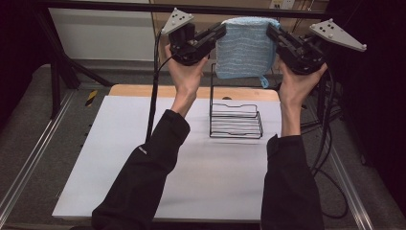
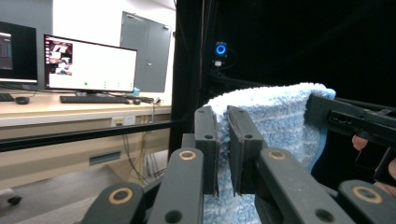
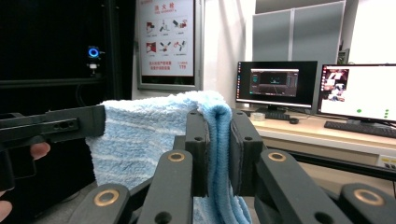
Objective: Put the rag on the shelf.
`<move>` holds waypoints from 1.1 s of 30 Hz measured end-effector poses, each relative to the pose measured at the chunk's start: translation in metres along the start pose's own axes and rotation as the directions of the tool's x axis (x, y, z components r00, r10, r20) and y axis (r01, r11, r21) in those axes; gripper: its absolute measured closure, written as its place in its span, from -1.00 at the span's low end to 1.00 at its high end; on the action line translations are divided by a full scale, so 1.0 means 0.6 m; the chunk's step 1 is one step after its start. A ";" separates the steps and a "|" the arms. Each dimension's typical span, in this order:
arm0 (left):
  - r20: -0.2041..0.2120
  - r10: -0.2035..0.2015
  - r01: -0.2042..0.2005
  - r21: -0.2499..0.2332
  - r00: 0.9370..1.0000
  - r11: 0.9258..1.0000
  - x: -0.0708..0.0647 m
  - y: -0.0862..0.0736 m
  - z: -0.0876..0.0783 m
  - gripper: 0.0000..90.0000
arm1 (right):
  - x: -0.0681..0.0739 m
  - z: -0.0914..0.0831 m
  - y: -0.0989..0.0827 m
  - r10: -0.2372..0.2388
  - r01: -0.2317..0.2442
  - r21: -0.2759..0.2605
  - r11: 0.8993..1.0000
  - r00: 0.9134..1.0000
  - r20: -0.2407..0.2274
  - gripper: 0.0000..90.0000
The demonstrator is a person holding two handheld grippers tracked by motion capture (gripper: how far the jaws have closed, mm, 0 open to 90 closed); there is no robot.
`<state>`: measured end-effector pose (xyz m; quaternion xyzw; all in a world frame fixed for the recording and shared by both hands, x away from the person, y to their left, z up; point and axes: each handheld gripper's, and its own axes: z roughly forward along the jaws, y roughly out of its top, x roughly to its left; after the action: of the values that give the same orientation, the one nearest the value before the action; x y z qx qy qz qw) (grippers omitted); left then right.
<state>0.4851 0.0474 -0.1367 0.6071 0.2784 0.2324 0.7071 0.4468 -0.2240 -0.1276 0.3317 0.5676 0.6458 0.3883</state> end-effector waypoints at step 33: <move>0.068 0.033 -0.046 0.202 0.997 0.978 0.032 -0.132 0.035 0.84 | -0.066 0.000 -0.148 0.064 -0.061 0.167 0.984 0.998 -0.013 0.78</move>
<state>0.5128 0.0324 -0.2150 0.6886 0.2658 0.1973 0.6452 0.4769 -0.2539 -0.2152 0.3748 0.6124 0.6110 0.3335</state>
